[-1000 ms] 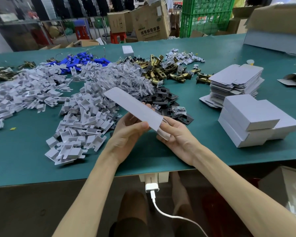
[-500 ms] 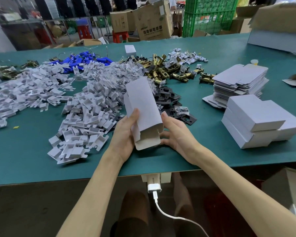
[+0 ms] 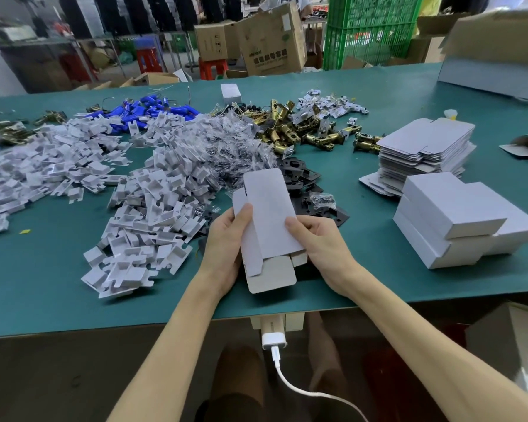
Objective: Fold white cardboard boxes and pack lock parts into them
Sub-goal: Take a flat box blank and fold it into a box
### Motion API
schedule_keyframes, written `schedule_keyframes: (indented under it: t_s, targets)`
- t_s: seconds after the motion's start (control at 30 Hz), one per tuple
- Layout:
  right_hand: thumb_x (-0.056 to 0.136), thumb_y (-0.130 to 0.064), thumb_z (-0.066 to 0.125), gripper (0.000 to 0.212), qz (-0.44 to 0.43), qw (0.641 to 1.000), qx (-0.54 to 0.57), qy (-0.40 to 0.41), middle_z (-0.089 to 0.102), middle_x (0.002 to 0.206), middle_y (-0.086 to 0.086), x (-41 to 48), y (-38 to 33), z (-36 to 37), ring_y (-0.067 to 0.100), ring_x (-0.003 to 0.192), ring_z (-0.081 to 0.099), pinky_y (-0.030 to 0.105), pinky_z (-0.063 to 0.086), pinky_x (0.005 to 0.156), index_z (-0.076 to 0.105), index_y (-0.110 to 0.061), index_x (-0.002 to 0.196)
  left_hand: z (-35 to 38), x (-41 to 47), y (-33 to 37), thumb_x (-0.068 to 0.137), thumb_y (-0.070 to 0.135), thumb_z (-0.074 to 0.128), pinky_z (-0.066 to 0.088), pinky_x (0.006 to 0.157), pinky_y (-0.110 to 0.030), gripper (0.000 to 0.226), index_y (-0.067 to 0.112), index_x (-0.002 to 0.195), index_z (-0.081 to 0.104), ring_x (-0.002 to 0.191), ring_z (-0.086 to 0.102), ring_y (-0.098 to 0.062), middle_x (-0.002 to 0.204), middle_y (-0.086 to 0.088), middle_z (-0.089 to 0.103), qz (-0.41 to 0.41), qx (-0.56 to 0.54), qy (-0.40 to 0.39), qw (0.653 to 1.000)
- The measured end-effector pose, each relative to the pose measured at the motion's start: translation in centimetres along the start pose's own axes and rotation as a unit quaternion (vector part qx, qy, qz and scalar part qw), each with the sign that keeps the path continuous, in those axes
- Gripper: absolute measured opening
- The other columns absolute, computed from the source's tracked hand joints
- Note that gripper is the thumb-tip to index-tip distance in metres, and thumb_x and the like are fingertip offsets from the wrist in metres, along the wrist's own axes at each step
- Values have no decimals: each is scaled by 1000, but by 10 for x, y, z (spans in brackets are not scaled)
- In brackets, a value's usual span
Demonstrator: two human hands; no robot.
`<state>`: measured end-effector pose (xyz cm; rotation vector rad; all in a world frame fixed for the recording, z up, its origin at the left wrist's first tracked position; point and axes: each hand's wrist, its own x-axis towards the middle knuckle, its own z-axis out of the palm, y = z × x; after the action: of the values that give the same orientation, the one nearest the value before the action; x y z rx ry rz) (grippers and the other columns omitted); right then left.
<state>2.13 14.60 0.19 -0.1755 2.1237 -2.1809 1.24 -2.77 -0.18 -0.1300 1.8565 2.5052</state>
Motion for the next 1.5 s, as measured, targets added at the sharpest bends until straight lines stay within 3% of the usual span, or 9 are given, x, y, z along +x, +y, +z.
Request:
schedule_keyframes:
  t_s: [0.2,0.43,0.5,0.6,0.8,0.93,1.07,1.37,1.5]
  targets:
    - [107,-18,52,30,-10,1000,1,2,74,103,22,-2,-1,1,24,86,64,43,48,80,70,6,106,-2,2,-1,107,19,55,64,81,-37,26,1,123,65,97,75,-28,114,-17,77,10,5,-3,1000]
    - [107,-37,50,51,-28,1000,-11,9,62,87,16,-3,-4,3,23,79,53,39,38,73,61,13,101,-1,-1,-2,104,26,60,61,90,-42,30,4,123,66,101,73,-30,118,-18,76,10,-2,-23,1000]
    - [107,-33,51,41,-34,999,-7,12,69,98,21,-1,-1,2,21,83,60,38,45,75,65,6,108,1,-2,-1,103,26,62,60,93,-45,33,5,128,64,105,72,-31,121,-17,75,16,-4,-28,999]
    - [107,-26,53,22,-45,999,17,9,76,112,1,0,0,1,13,96,70,25,54,79,68,-18,120,2,-2,0,101,21,65,58,97,-48,38,10,137,58,109,72,-32,123,-13,75,28,-17,-18,999]
    - [108,-23,49,31,-56,998,41,-2,72,123,-15,-1,-5,2,7,106,70,20,55,80,61,-43,129,1,-2,-2,103,21,62,58,93,-45,35,21,139,61,110,72,-29,124,-8,75,40,22,-54,997]
    - [108,-16,48,36,-55,996,53,36,72,122,-17,-1,-3,1,6,105,70,21,56,79,61,-42,128,2,-3,-3,104,20,62,62,82,-32,36,21,139,60,113,72,-27,126,-8,74,61,50,-85,993]
    - [108,-14,47,36,-62,996,40,51,74,120,-13,-1,-3,2,11,105,71,25,58,81,65,-41,123,2,-3,-4,98,21,71,62,91,-39,44,20,140,59,114,72,-32,126,-12,74,75,60,-104,990]
    - [107,-20,51,27,-57,996,55,33,77,114,-4,-5,-6,4,15,99,73,28,60,80,74,-34,114,-1,-1,-5,90,18,73,62,87,-38,49,17,137,59,110,73,-35,119,-15,76,79,40,-68,994]
    - [106,-33,54,25,-59,995,74,33,74,121,-11,-6,-11,5,12,104,72,23,58,76,72,-49,114,1,-3,-3,95,22,69,62,91,-38,48,19,142,56,114,71,-33,125,-12,74,73,42,-90,992]
